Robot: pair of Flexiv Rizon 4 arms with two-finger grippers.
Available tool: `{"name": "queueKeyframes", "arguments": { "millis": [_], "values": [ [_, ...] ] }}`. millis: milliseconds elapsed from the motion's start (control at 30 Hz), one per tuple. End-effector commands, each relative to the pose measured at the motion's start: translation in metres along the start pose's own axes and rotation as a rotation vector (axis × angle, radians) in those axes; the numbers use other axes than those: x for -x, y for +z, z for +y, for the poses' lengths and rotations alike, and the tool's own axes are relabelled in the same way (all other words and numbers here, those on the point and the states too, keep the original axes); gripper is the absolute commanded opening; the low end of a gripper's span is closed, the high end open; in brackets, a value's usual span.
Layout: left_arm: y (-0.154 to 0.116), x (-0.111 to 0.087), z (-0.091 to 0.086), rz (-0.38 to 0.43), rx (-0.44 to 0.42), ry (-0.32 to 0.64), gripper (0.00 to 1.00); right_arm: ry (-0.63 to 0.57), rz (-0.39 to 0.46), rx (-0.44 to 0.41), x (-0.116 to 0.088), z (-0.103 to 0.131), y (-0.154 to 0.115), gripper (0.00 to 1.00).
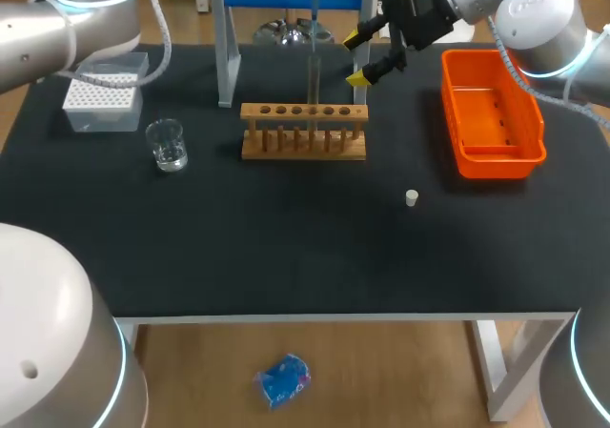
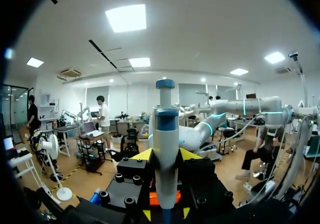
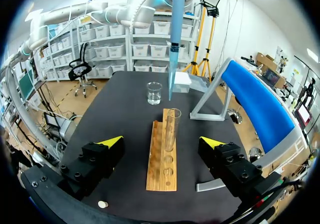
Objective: Invert the test tube, pick up the pipette, mount the tip to pipette, aspirate from beaker and dispense into the tube, eject the tip, return the pipette, and cap with the stopper.
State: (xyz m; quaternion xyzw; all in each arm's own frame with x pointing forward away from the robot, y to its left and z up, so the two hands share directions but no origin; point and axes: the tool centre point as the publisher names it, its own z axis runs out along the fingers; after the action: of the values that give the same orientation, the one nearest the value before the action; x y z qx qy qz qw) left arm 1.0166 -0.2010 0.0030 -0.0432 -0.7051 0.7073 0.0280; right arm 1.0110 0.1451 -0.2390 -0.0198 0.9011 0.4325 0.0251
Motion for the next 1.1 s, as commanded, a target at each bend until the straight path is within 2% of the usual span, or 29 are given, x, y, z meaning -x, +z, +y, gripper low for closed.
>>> {"name": "queueKeyframes", "arguments": {
  "millis": [33,467,1100],
  "values": [
    [-0.001,0.004,0.004,0.007,-0.005,-0.002,0.0,-0.001,0.001,-0.001,0.001,0.0,0.0,1.0],
    [-0.002,0.013,0.013,0.007,-0.003,-0.014,0.0,-0.001,0.001,-0.001,0.001,0.0,0.0,1.0],
    [-0.004,0.014,0.024,-0.005,-0.003,-0.04,0.0,-0.001,0.001,-0.001,0.001,0.0,0.0,1.0]
  ]
}}
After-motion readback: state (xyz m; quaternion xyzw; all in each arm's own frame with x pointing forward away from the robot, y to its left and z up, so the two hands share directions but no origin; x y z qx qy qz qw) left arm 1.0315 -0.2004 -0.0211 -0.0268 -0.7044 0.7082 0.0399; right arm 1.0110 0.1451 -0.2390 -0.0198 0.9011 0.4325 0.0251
